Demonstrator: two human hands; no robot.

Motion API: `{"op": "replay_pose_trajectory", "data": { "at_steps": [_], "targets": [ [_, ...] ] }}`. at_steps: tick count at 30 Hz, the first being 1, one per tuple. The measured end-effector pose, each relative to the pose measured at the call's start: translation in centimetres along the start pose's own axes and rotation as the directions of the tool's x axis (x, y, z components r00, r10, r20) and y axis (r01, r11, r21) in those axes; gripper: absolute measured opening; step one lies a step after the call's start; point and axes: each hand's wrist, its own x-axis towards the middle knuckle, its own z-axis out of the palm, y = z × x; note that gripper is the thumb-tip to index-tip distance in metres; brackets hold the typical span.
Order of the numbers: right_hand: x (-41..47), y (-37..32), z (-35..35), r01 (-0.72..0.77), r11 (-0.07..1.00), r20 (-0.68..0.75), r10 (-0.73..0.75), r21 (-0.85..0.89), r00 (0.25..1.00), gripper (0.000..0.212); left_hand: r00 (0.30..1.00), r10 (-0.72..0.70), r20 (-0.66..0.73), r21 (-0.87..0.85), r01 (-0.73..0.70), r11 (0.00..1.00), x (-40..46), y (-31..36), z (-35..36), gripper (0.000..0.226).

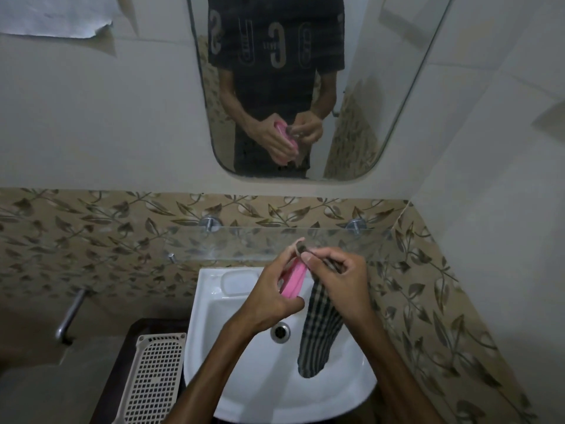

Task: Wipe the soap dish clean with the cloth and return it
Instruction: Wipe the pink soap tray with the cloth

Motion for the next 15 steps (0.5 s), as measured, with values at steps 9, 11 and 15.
{"op": "replay_pose_trajectory", "data": {
  "at_steps": [9,11,15],
  "targets": [
    [-0.3,-0.1,0.1,0.019,0.997,-0.053,-0.024,-0.078,0.998,0.020,0.998,0.055,-0.035,0.078,-0.052,0.996,-0.5,0.7,0.2,0.102],
    [-1.6,-0.3,1.2,0.144,0.988,0.054,-0.141,-0.054,0.988,0.017,0.994,0.079,-0.081,0.062,-0.074,0.995,-0.7,0.7,0.2,0.098],
    [0.3,0.2,0.6,0.063,0.997,-0.076,-0.067,-0.055,0.995,0.017,0.993,0.099,-0.062,0.059,-0.096,0.994,-0.3,0.9,0.1,0.099]
  ]
}}
